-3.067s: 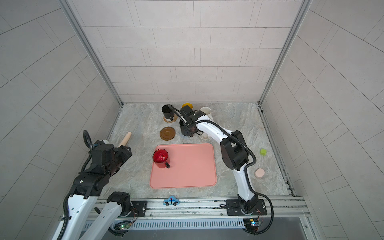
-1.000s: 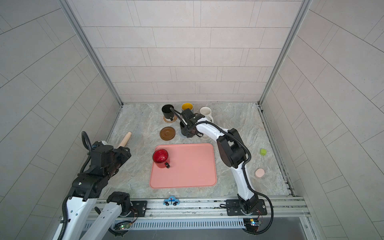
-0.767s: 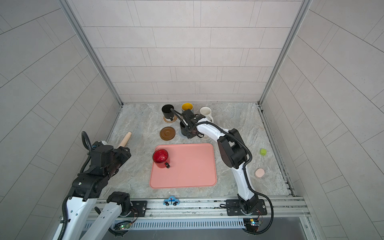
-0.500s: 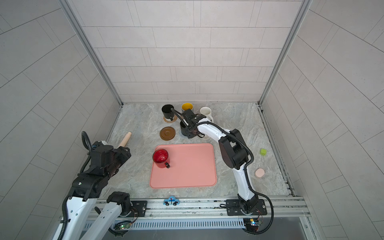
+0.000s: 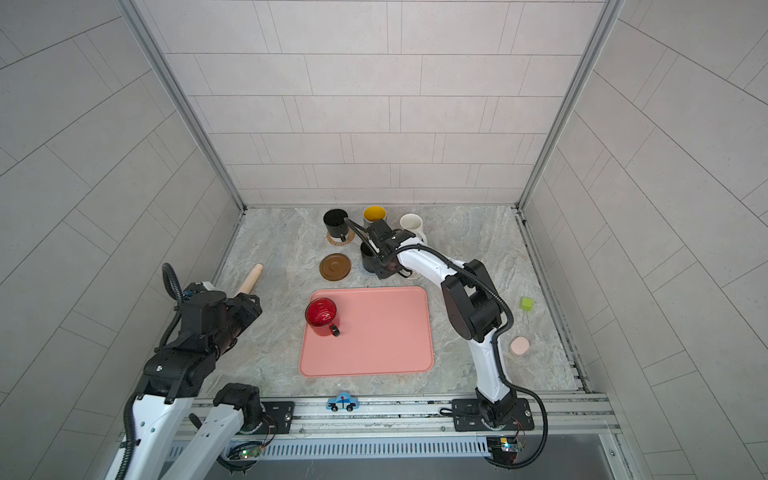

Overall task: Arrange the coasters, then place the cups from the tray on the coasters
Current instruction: 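Lower the black mug onto the blue knitted coaster with the right gripper, then open the right gripper and raise it off the black mug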

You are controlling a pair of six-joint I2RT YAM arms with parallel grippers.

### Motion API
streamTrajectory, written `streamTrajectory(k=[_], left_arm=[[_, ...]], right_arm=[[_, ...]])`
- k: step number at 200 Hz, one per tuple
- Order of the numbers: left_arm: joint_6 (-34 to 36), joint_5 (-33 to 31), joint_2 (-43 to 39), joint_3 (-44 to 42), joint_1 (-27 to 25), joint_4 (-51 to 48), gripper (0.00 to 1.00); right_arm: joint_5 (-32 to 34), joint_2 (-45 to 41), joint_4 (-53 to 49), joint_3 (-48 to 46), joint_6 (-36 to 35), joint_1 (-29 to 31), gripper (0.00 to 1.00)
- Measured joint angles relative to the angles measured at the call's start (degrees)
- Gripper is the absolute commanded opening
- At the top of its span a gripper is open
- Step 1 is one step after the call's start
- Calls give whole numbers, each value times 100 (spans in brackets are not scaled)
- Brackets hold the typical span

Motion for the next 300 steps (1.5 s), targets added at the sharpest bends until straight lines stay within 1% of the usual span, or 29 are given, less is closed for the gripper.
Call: streamTrajectory(k=[27, 80, 197, 263, 300], left_arm=[[0, 2, 0, 0, 0, 0, 59], [-2, 7, -2, 0, 0, 0, 59], [-2, 9, -17, 0, 0, 0, 59], [-2, 9, -37, 0, 0, 0, 59], [-2, 9, -39, 0, 0, 0, 59]], right_arm=[[-9, -17, 0, 0, 2, 0, 23], [-22, -52, 52, -76, 22, 0, 19], [-59, -247, 181, -369, 105, 20, 18], [-79, -258, 186, -374, 175, 52, 25], [-105, -304, 181, -374, 179, 57, 26]])
